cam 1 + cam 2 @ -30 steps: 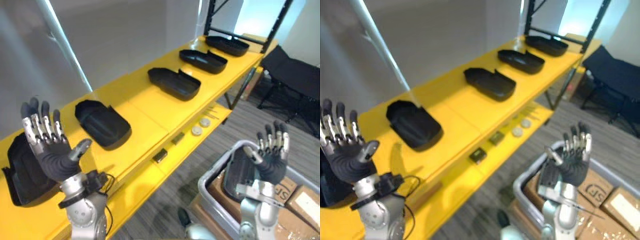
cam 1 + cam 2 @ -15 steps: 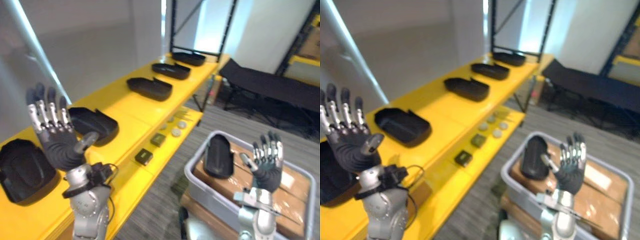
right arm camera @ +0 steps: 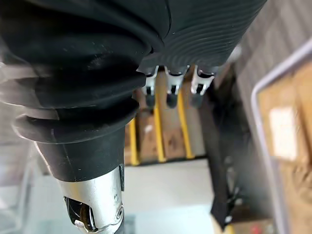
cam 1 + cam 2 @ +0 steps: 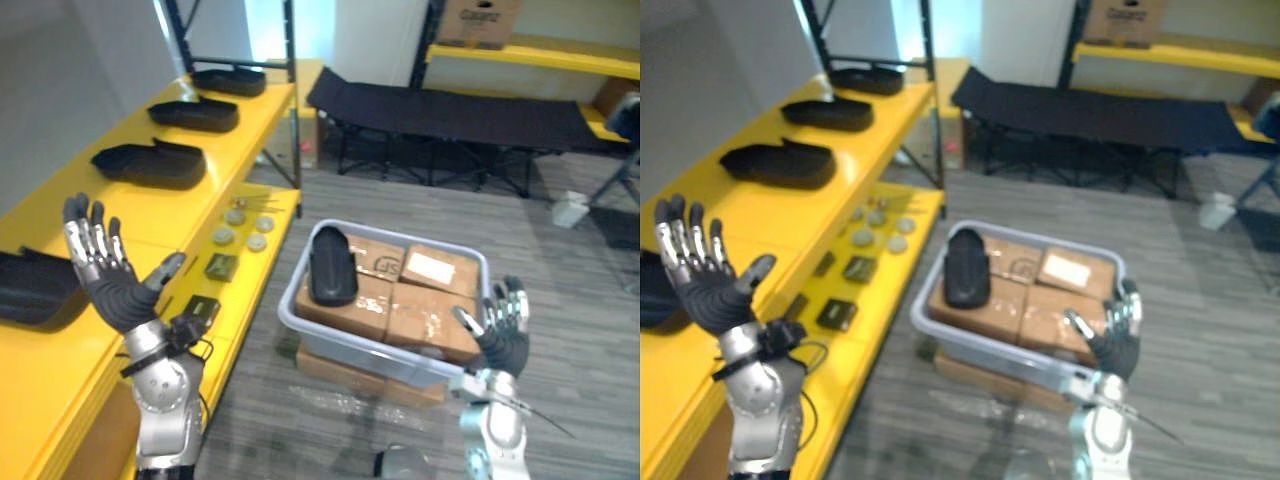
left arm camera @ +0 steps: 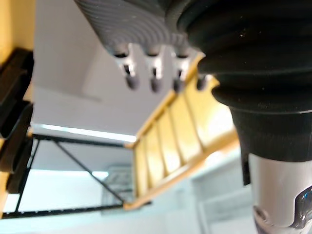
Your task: Walk over and take plastic housings, then place them on the shelf
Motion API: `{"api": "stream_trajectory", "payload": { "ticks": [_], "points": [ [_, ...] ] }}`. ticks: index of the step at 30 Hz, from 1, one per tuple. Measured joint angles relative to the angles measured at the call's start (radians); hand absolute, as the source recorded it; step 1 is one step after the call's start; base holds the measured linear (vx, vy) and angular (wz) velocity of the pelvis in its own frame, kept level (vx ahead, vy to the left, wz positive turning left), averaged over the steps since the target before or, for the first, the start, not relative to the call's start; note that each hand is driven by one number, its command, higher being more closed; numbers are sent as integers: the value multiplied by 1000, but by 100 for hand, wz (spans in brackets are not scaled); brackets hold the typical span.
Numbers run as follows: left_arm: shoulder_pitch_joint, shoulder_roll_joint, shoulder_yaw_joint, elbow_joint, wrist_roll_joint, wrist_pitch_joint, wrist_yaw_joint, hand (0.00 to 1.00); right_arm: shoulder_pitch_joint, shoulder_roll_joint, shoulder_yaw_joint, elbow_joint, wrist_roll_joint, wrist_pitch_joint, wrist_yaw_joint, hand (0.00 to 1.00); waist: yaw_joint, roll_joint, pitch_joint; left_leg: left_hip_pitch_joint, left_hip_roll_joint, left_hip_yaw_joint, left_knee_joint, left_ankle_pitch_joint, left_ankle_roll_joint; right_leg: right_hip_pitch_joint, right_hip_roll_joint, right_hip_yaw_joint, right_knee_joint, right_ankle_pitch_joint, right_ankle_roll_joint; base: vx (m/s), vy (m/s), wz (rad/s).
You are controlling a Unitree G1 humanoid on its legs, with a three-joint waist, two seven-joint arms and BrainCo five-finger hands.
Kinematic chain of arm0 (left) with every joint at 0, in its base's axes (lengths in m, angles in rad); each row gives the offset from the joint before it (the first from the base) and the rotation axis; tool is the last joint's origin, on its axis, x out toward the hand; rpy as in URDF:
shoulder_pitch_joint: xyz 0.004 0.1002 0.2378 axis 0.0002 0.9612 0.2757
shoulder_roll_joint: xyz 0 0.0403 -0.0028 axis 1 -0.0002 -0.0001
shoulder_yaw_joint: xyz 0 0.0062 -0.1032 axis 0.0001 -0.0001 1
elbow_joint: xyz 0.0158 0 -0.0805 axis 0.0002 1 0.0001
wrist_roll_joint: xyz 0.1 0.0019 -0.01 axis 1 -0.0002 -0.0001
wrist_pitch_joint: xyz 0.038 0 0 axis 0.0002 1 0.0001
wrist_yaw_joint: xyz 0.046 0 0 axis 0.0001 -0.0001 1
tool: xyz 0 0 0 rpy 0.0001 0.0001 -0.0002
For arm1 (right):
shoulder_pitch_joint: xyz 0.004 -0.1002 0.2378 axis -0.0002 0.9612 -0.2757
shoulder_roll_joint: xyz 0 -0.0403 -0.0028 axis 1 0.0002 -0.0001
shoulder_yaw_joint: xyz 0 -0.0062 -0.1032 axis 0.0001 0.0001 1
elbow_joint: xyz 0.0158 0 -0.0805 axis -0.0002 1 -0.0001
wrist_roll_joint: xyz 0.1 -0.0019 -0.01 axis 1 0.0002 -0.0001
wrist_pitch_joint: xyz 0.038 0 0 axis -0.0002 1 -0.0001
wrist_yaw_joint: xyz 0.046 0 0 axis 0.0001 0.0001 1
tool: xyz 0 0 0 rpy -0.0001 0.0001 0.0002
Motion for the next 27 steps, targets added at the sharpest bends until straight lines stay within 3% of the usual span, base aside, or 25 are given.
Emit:
{"api": "stream_trajectory", "payload": {
  "ticks": [1,2,3,4,5,7,9,11,13,16,21,27],
  "points": [
    [1,-4,3,-1,1,4,1,0,0,0,-10,1,8,7,5,0,-1,-5,-1,-27,15,-8,35,-6,0,1,4,-29,-23,18,-3,-123,-236,-7],
    [9,-35,-20,-3,-2,34,6,0,-30,-14,-45,28,44,26,11,0,-5,31,21,-84,59,-16,103,-10,1,2,56,-31,-93,75,-38,-84,-154,-13],
    [17,-53,-24,-3,-6,47,3,0,-50,-27,-52,44,49,32,11,0,-3,46,30,-92,67,-16,106,-10,1,2,70,-24,-117,93,-45,-77,-144,-26],
    [27,-70,-24,-3,-9,61,-3,0,-65,-39,-55,56,51,40,11,0,-1,60,39,-97,70,-16,103,-9,3,2,80,-15,-139,110,-51,-35,-55,-45],
    [66,-103,-37,-2,3,116,-29,0,-97,-65,-56,73,50,62,9,0,-1,79,61,-96,62,-15,83,-3,10,9,93,1,-187,143,-55,-27,-31,-39],
    [107,-103,-84,6,14,180,-74,0,-98,-76,-62,74,50,67,-7,0,-1,91,64,-94,47,-17,62,8,18,9,92,11,-218,165,-51,-19,8,-23],
    [154,-99,-134,71,33,267,-160,0,-99,-85,-70,80,70,85,-19,0,-6,97,61,-91,26,-47,53,14,18,28,90,13,-279,201,-40,-22,65,-8],
    [169,-97,-140,137,29,306,-209,0,-105,-99,-76,100,84,100,-20,0,-6,88,68,-79,12,-61,36,14,18,50,90,13,-322,221,-38,-20,73,-1],
    [178,-53,-179,233,31,379,-296,0,-138,-133,-83,178,107,134,-13,0,-3,71,76,-71,-15,-66,9,14,18,62,73,9,-359,247,-31,-37,108,6],
    [154,22,-294,423,29,457,-333,0,-266,-214,-79,358,106,188,-13,0,3,69,79,-56,-64,-69,-29,29,31,63,31,6,-364,262,-12,-53,154,9],
    [135,24,-342,624,0,510,-328,0,-548,-322,-73,557,88,197,-54,0,20,75,110,-63,-117,-110,-37,33,41,68,-25,-17,-364,288,6,-67,132,21],
    [90,18,-402,773,-2,492,-351,0,-937,-504,-72,801,102,187,-106,0,67,99,209,-178,-139,-173,60,18,65,38,-67,-77,-355,313,11,-97,43,29]
  ]
}}
